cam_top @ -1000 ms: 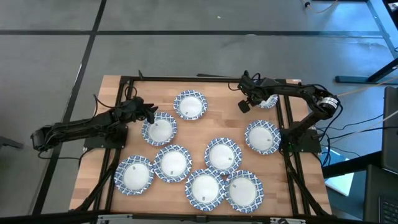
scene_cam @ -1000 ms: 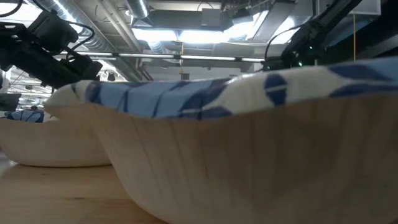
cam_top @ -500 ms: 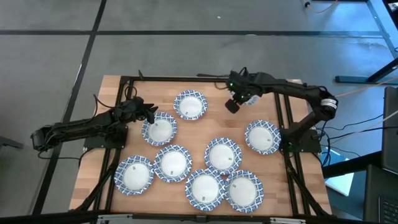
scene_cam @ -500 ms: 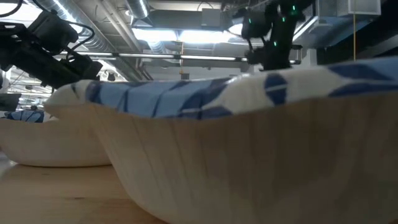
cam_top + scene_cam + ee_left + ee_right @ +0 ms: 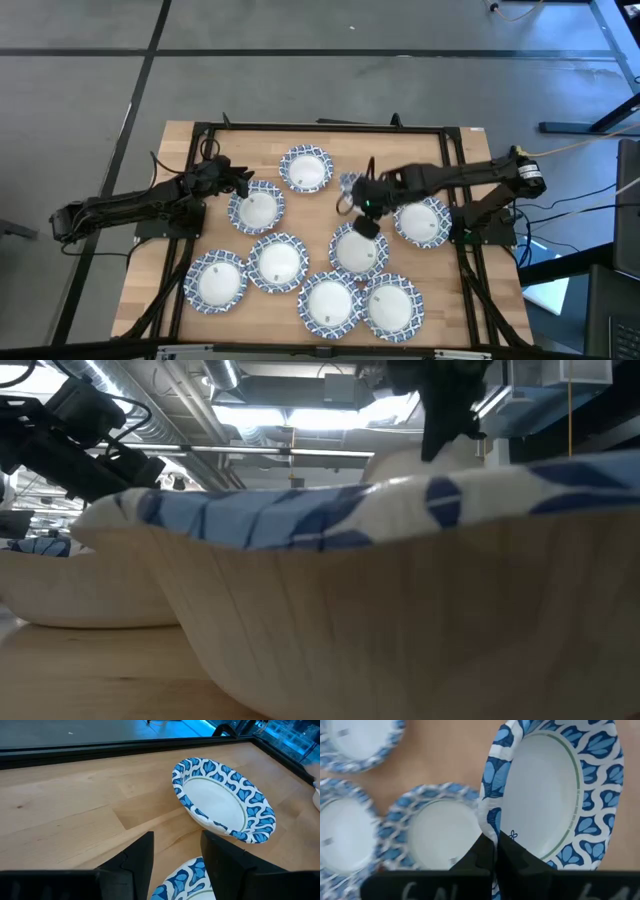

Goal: Nest bowls inside each other
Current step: Stack the white patterned bowl on the white patterned bowl

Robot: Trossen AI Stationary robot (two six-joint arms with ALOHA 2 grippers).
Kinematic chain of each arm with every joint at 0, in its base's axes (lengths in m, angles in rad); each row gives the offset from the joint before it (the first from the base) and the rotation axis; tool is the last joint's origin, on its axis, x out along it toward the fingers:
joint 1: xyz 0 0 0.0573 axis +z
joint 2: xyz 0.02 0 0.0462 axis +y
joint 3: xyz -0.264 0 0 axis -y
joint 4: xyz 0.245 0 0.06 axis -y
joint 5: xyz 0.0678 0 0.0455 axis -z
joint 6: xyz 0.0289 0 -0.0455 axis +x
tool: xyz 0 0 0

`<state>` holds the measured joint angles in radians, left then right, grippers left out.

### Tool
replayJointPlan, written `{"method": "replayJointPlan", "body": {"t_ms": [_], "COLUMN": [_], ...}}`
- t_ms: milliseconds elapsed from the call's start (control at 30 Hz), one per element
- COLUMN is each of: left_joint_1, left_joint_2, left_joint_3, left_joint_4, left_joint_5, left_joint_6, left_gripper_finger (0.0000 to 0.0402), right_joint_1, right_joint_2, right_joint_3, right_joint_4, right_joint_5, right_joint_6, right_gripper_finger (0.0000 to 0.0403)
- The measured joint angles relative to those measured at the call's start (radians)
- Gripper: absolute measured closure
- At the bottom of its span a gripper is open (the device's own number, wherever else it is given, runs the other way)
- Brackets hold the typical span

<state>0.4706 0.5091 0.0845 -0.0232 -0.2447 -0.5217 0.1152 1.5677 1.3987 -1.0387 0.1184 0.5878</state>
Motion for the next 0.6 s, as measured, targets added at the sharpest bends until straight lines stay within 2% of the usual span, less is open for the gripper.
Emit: {"method": "replayJointPlan", "body": {"t_ms": [367,600], "left_joint_1": [0.0,0.0], "left_joint_2": [0.001,0.001], "left_joint_3": [0.0,0.0], "left_joint_4": [-0.095,-0.191], "left_joint_5": [0.003,0.003], "left_joint_6": [-0.027,-0.053], "left_gripper_finger": [0.0244,0.0244], "right_joint_1": [0.319,0.387], "right_joint_2": [0.0,0.032], "right_joint_3": [0.058,0.044], "right_joint_4": [0.059,0.064], "right_joint_5": [-0.002,0.114], "right_joint_6": [0.273,0.374], "right_gripper_finger": [0.0397,0.0396]}}
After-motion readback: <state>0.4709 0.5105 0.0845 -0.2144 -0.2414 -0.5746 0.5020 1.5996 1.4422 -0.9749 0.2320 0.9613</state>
